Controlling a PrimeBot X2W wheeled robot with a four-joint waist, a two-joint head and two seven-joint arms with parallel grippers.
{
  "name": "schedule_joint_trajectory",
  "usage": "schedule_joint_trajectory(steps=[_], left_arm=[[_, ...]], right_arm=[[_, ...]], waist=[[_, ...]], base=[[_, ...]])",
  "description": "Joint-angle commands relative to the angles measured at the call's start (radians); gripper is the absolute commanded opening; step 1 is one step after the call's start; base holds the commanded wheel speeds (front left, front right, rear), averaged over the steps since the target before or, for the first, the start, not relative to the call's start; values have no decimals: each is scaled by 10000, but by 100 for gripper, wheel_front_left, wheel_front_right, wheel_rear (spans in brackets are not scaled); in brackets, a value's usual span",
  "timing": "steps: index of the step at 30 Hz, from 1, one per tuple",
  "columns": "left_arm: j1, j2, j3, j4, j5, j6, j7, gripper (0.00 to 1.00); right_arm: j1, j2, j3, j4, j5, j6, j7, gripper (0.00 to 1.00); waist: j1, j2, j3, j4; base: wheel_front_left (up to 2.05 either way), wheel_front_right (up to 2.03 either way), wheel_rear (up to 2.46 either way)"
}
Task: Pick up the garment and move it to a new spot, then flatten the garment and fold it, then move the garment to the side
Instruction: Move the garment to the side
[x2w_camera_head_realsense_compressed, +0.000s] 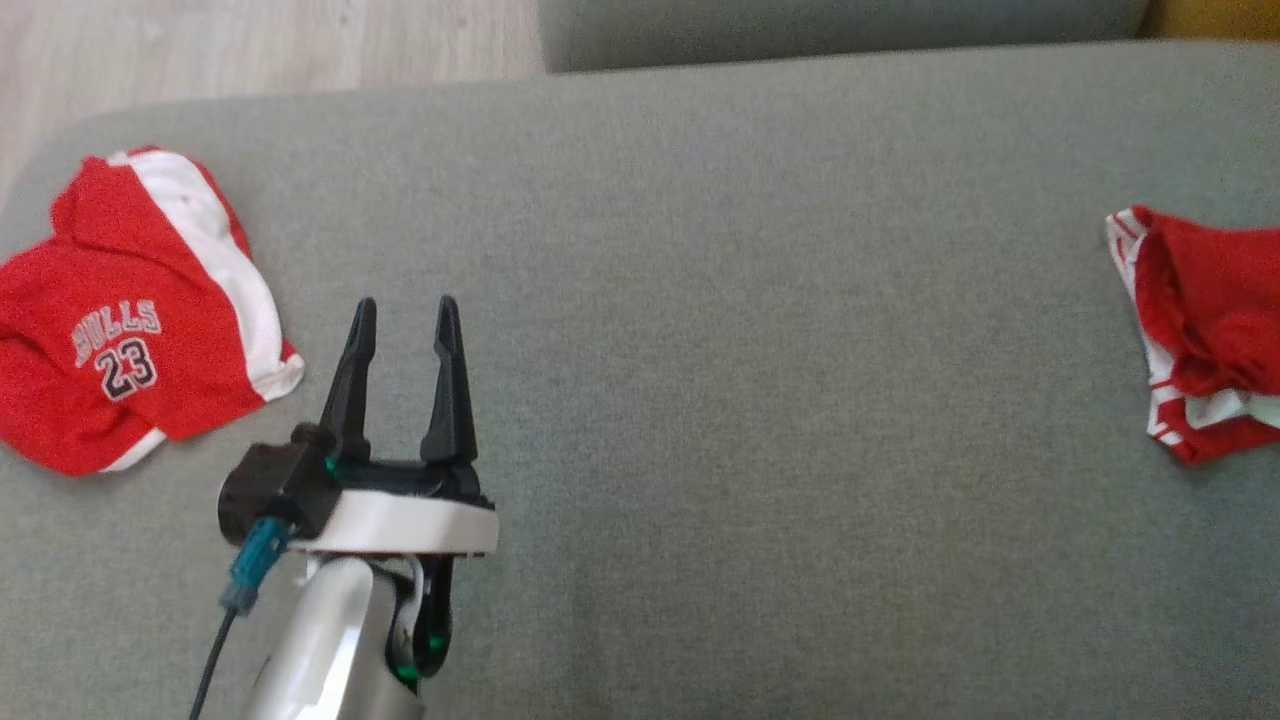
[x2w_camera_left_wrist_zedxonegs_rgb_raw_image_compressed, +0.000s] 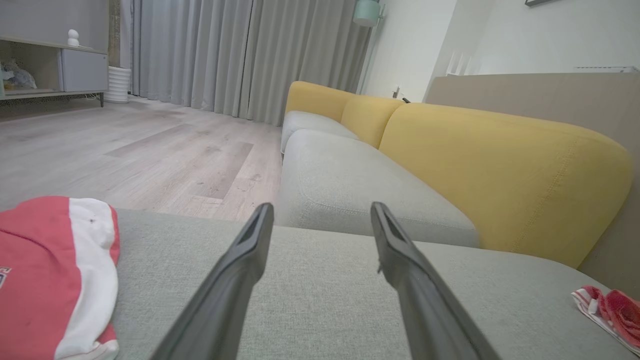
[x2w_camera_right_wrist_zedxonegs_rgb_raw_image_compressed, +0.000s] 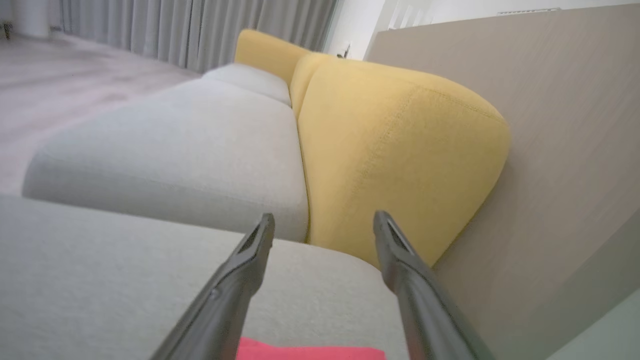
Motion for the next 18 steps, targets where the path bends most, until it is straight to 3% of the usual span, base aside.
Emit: schedule_joint_trajectory(steps=[1,2,6,11,14,18], left_arm=[[-48,56,413,-381,-45,63,-51,100],[105,56,422,-421,-35,67,-51,100],[331,56,456,-431,-8,40,-51,100],[633,56,541,-433,78,-12,-51,100],[769,56,538,-395,109,-18,-51,100],[921,56,458,-292,100,-32,-51,100]], right_arm=[[257,161,172,-757,309,-9,-114,100],[570,685,232,-1496,679,-9,-107,100],[1229,1440,360,-2735,1278,-9,-95,100],[2297,2889,557,-4527,1935,-9,73,100],[2860,3670,522,-5054,2130,-9,54,100],[3629,4129,552,-5084,2226,-9,-232,100]], waist=[[2,-1,-485,57],[2,-1,-706,109],[2,-1,-978,178],[2,-1,-1195,224],[2,-1,-1253,262],[2,-1,-1302,338]], base=[[0,0,0],[0,0,0],[0,0,0],[0,0,0],[0,0,0],[0,0,0]])
